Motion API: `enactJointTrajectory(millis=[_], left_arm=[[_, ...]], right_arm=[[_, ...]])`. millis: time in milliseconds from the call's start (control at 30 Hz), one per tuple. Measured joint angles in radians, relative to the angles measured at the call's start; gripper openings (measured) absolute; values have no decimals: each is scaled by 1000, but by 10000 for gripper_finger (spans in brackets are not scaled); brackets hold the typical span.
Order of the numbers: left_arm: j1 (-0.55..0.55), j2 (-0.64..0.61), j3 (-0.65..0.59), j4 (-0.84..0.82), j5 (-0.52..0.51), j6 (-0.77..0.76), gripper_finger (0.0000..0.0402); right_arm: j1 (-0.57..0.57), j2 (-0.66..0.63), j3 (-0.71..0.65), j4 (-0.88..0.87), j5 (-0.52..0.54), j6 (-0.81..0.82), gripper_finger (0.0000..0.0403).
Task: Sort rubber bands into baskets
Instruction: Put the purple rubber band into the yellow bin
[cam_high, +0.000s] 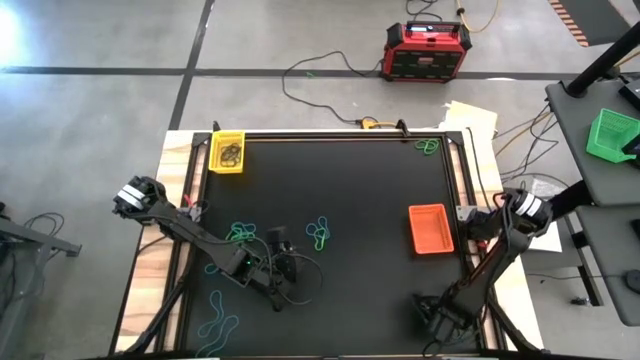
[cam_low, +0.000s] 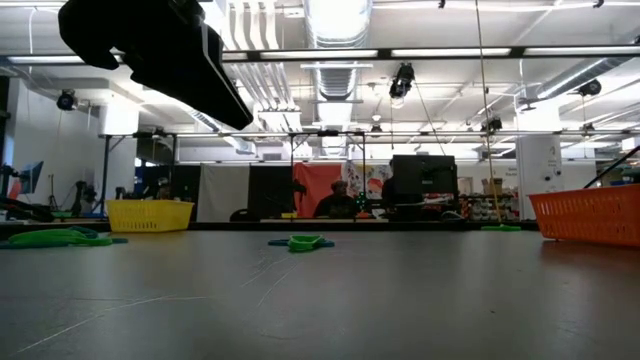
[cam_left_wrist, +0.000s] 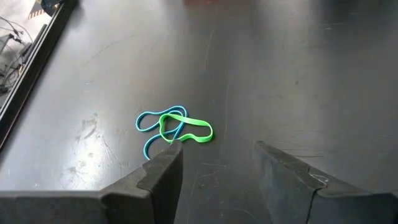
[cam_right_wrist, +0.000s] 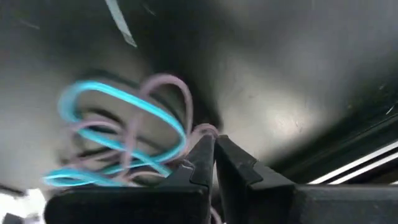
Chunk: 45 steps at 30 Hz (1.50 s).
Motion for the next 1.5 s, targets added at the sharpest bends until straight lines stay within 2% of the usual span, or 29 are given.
enactJointTrajectory(millis=[167, 333, 433, 600, 767, 900, 1033, 1167, 1500], left_arm=[[0, 0, 0, 0, -5, 0, 178], [0, 0, 0, 0, -6, 0, 178], [0, 0, 0, 0, -6, 0, 178], [0, 0, 0, 0, -6, -5, 178], [0, 0, 0, 0, -6, -5, 178], [0, 0, 0, 0, -6, -5, 178], [0, 0, 0, 0, -6, -4, 178], [0, 0, 0, 0, -6, -5, 178], [0, -1, 0, 0, -6, -5, 178]], right_arm=[[-15, -12, 58, -35, 102, -28, 9], [-28, -11, 84, -95, 117, -66, 9], [-27, -11, 84, -129, 97, -54, 9], [-16, 5, 57, -122, -40, -83, 13], [-17, 21, 26, -99, -144, -136, 49], [-19, 29, -5, -81, -150, -178, 88], [-21, 29, -43, -55, -148, -180, 103], [-28, 28, -52, 33, -149, -185, 99], [-30, 25, -51, 39, -123, -180, 72]])
